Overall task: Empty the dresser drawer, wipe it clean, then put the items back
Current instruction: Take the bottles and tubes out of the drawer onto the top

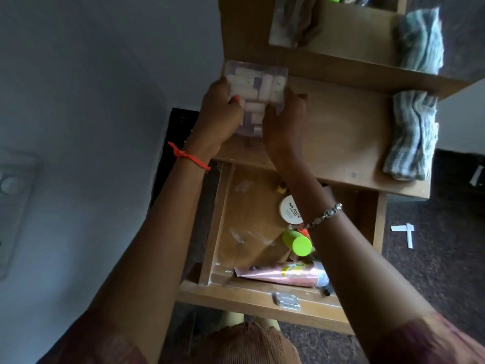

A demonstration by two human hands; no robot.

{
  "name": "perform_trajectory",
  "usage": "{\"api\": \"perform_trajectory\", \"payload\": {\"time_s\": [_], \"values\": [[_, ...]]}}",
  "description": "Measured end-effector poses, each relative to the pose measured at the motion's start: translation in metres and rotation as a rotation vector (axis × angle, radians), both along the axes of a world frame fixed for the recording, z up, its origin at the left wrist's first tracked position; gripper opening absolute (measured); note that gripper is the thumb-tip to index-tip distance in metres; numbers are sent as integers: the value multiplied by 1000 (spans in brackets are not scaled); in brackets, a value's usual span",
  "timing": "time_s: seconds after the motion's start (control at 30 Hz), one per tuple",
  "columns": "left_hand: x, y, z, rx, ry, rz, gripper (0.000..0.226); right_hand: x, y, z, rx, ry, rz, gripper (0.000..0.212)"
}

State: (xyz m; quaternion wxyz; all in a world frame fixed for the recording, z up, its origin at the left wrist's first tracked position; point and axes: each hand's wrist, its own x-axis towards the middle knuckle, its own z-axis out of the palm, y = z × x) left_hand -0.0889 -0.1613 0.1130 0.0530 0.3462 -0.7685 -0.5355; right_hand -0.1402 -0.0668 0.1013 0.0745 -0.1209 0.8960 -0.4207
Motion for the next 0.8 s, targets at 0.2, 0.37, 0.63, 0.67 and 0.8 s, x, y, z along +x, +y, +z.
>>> {"api": "perform_trajectory", "payload": {"time_s": [0.2, 0.37, 0.63, 0.67, 0.8], "values": [[19, 20, -2, -298, 149, 33, 49, -5, 25, 2, -87, -32, -16, 24], [67, 101, -19, -282, 391, 18, 26, 35, 103, 13, -170, -180, -139, 24], [63, 146, -113, 232, -253, 98, 21, 57, 161, -38, 363, -557, -34, 10], [61, 145, -117, 224, -254, 112, 20, 55, 161, -43, 356, -567, -51, 8], [53, 147, -118, 195, -267, 97, 20, 51, 154, -58, 441, -552, -71, 22]]}}
